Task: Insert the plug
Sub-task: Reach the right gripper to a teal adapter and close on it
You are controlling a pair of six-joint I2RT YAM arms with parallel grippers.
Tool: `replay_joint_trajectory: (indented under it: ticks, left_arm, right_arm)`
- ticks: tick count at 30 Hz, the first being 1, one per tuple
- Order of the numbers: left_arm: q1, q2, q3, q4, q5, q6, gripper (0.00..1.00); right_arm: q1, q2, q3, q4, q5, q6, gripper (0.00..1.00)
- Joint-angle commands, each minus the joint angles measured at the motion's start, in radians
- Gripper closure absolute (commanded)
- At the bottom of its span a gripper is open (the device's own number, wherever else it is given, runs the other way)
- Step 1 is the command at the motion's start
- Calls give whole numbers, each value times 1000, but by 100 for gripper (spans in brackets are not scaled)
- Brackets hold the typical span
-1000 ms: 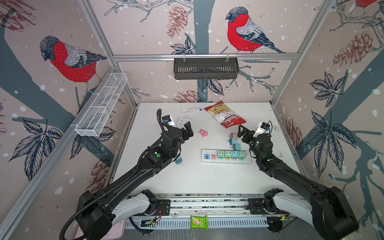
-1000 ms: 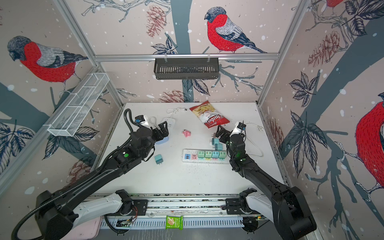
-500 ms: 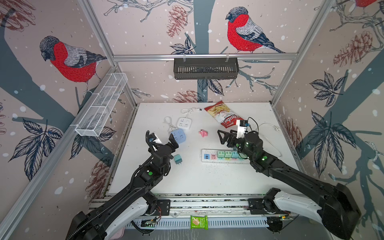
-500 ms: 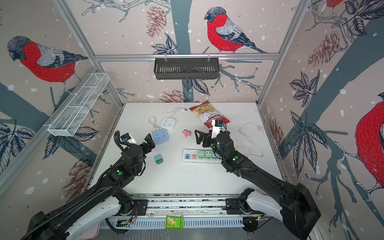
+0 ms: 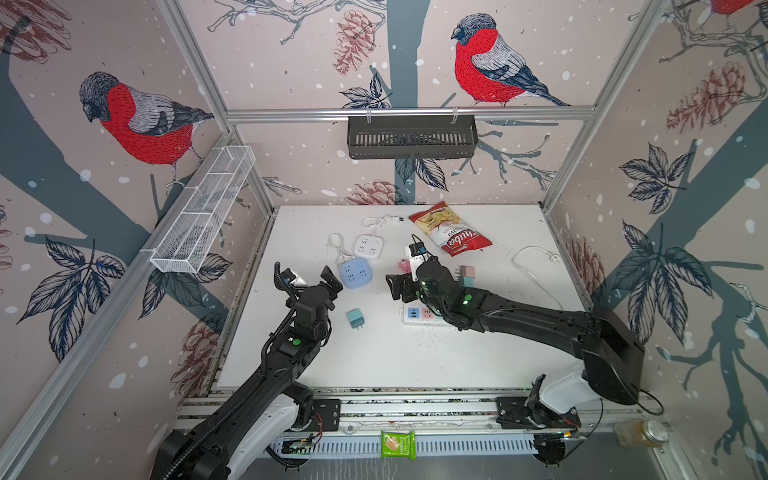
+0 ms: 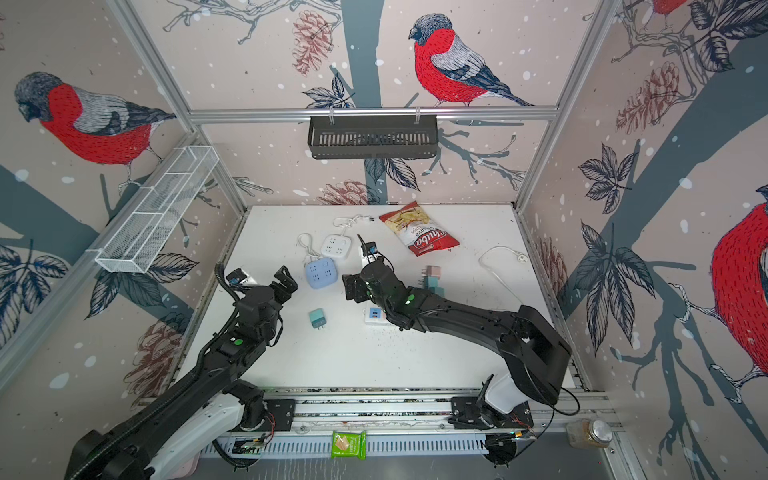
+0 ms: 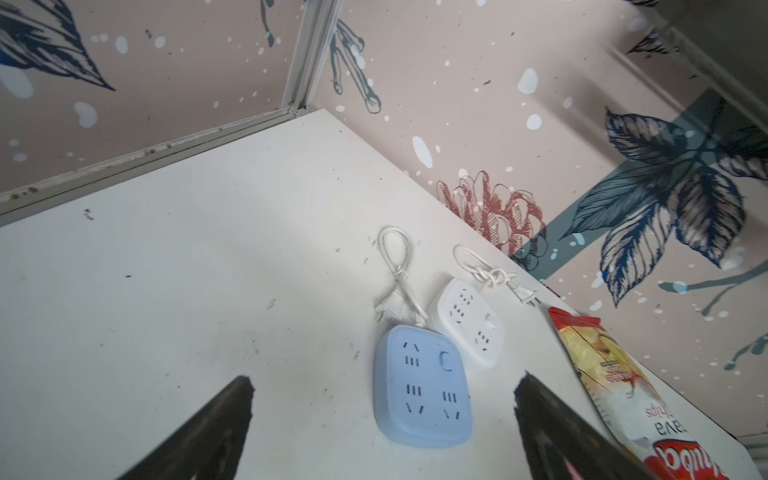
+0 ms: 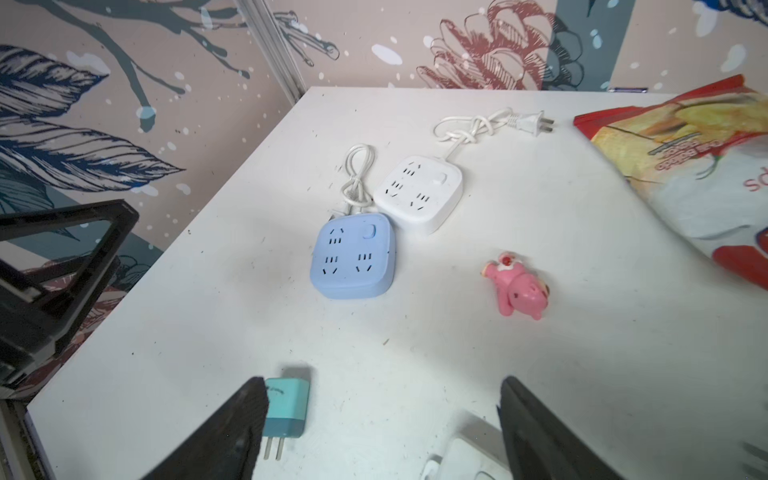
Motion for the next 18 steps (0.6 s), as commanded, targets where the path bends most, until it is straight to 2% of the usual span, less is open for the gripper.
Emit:
replay_joint_trajectory:
  ticks: [1,7,18]
  left_arm:
    - [63,25,-3,10,64,-72,2]
    - [166,60,-9,-13,155,-125,2]
    - [170,4,-32,-5,151,-128,2]
  right_arm:
    - [22,53,45,-61,31,7,13]
    - [52,196,148,-76,17,27,15]
    - [89,466,416,-180,17,47,16]
